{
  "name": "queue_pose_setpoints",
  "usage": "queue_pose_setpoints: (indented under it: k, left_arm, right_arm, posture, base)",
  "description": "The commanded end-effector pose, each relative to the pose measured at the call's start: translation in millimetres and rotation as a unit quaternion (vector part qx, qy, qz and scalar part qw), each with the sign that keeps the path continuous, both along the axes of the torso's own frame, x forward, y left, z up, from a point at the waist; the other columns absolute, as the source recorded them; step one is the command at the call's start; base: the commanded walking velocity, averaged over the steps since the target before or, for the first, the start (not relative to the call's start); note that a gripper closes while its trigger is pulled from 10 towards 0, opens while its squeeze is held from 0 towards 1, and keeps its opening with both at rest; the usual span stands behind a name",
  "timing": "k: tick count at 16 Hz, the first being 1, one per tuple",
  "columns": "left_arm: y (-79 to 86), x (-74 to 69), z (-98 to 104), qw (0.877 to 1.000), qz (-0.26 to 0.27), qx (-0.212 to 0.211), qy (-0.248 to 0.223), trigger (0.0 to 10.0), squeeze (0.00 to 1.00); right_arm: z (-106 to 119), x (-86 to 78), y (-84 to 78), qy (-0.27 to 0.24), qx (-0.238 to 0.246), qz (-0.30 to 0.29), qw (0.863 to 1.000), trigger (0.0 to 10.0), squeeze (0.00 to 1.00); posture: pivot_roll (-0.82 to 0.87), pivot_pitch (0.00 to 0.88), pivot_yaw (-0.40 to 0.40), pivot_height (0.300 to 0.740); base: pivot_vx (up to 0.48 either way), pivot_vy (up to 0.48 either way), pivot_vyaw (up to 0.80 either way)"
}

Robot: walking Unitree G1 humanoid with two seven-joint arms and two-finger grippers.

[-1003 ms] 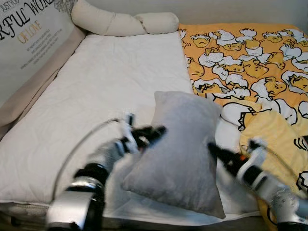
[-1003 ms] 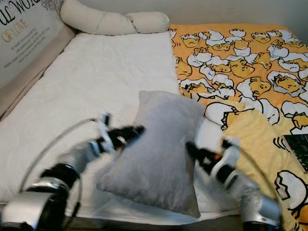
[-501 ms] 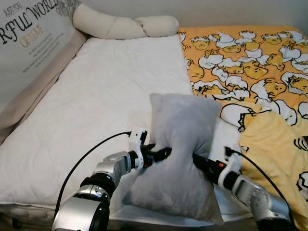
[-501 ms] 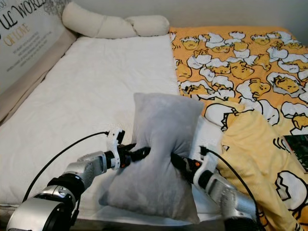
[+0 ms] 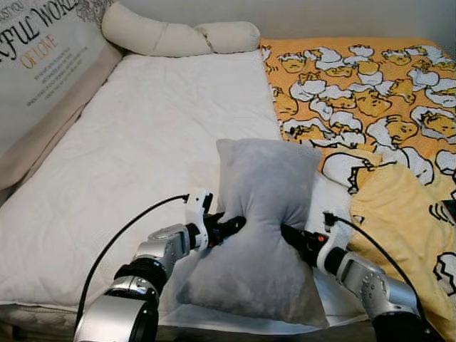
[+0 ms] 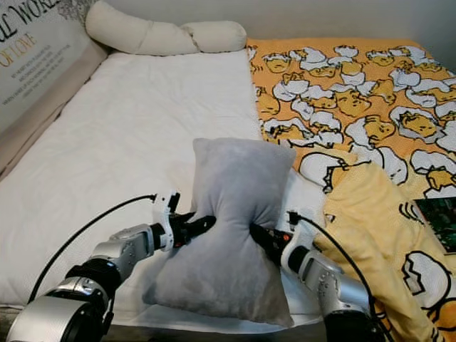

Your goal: Clean up the room

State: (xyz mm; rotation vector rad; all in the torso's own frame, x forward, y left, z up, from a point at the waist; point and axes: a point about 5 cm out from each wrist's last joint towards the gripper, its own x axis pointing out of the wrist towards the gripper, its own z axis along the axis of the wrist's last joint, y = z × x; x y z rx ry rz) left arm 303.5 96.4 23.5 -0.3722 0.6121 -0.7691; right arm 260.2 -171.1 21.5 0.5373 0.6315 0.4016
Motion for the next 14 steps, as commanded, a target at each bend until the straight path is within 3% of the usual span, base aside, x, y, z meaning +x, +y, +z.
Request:
queue_pose_setpoints:
  k: [1,3,4,6,9,14]
  left_arm:
    - [-0.9,-13.6,-15.4,0.999,-0.005,0.010,0.046,0.0,0.00]
    - [0.0,-13.9,-16.0,0.999,-0.001,0.012,0.048,0.0,0.00]
    - [2.7,-14.5,-17.6,0.999,-0.003,0.038,0.033,0.0,0.00]
    - [4.5,-12.1,-16.3,0.998,0.009,0.053,0.022,0.0,0.00]
    - [1.1,-6.3,-5.8,0.999,0.013,0.031,-0.013,0.0,0.00]
    - [-10.0,-6.3,-1.2,1.000,0.002,0.025,-0.019,0.0,0.00]
  right_arm:
    - [-1.9,1.3,10.8,0.001,-0.011,0.019,1.000,0.0,0.00]
    - [-1.7,2.0,11.9,-0.005,-0.015,0.020,1.000,0.0,0.00]
    - [0.0,3.8,14.8,-0.015,-0.016,0.023,0.999,0.0,0.00]
    - [5.6,7.8,17.4,-0.029,-0.015,0.024,0.999,0.0,0.00]
    - [11.9,10.6,23.5,-0.037,-0.012,0.031,0.999,0.0,0.00]
    - [21.6,15.3,34.1,-0.048,-0.014,0.037,0.998,0.0,0.00]
  posture:
    - [-0.09,0.000,0.031,0.740]
    - [-0.09,0.000,0.032,0.740]
    - [-0.10,0.000,0.034,0.740]
    - [-0.09,0.000,0.036,0.740]
    - [-0.09,0.000,0.040,0.740]
    - [-0.10,0.000,0.042,0.740]
  base:
    - [0.000,0.000,0.00]
    - [0.000,0.000,0.00]
    - [0.000,0.000,0.00]
    - [0.000,0.000,0.00]
    - [0.000,0.000,0.00]
    - [0.000,0.000,0.00]
